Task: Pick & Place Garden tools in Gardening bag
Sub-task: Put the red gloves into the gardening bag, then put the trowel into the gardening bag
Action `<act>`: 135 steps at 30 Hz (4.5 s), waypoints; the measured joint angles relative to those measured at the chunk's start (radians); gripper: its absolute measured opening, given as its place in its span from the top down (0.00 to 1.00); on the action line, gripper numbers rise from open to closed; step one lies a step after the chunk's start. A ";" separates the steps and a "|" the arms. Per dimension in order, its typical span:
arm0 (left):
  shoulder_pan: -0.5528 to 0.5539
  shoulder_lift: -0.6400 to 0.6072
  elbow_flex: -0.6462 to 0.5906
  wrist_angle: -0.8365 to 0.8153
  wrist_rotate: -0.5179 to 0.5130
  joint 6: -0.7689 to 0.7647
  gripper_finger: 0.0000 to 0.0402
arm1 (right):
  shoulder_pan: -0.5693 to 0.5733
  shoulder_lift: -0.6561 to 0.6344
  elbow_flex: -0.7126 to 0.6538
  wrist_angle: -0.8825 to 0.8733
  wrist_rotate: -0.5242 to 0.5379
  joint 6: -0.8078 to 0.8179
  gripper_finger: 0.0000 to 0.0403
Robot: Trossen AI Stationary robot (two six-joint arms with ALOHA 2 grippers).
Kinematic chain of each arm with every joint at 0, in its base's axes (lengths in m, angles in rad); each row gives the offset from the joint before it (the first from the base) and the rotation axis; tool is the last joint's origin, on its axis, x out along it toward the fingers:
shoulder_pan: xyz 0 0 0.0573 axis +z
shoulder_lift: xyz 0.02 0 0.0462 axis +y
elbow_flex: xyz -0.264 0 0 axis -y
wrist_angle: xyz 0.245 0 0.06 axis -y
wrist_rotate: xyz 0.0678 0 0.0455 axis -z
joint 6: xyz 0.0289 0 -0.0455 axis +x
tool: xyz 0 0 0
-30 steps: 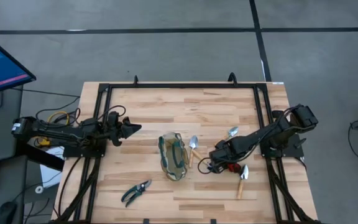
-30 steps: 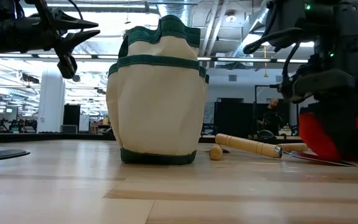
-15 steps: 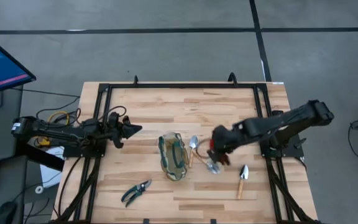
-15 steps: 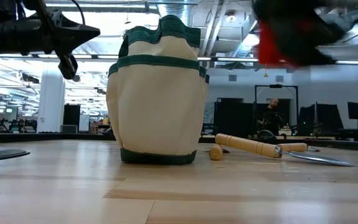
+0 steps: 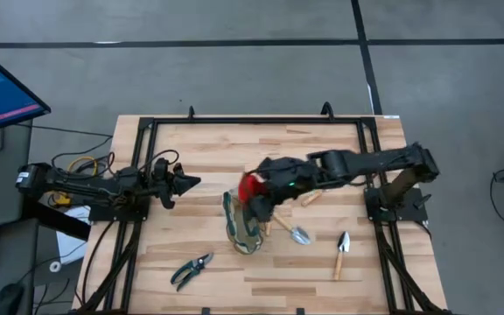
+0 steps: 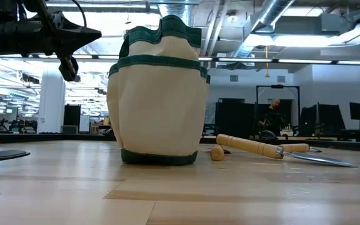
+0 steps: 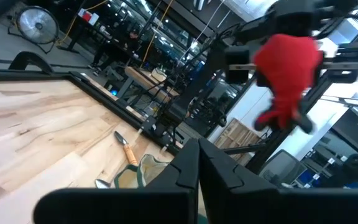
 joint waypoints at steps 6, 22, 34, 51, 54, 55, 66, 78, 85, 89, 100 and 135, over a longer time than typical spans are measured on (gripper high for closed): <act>0.000 0.016 0.000 0.001 0.000 0.000 0.99 | 0.016 0.114 0.022 0.036 -0.004 0.012 0.82; 0.000 0.021 0.000 0.003 0.000 0.008 0.99 | 0.011 0.233 0.022 -0.052 -0.002 0.085 0.82; 0.000 0.021 0.000 0.004 0.000 0.008 0.99 | -0.007 0.230 0.022 0.007 -0.022 0.116 0.82; 0.000 0.023 0.000 0.011 0.000 0.034 0.98 | -0.012 0.315 0.022 -0.066 -0.088 0.172 0.82; 0.000 0.025 0.000 0.011 0.000 0.034 0.98 | -0.014 0.327 0.022 -0.103 -0.109 0.182 0.82; 0.000 0.023 0.000 0.012 0.000 0.034 0.99 | -0.014 0.330 0.022 -0.098 -0.117 0.182 0.82; 0.000 0.025 0.000 0.014 0.000 0.034 0.98 | -0.031 0.344 0.022 -0.190 -0.129 0.231 0.76; 0.000 0.025 0.000 0.012 0.000 0.034 0.98 | -0.032 0.344 0.022 -0.186 -0.132 0.189 0.41; 0.000 0.025 0.000 0.012 0.000 0.034 0.98 | -0.032 0.327 0.023 -0.177 -0.135 0.174 0.36; 0.000 0.025 0.000 0.013 0.000 0.034 0.98 | -0.032 0.303 0.025 -0.182 -0.138 0.155 0.36; 0.000 0.025 0.000 0.019 0.000 0.034 0.97 | -0.039 0.211 0.022 -0.253 -0.146 0.133 0.35; 0.000 0.023 0.000 0.035 0.000 0.027 0.98 | 0.081 -0.104 -0.041 -0.840 0.155 0.085 0.35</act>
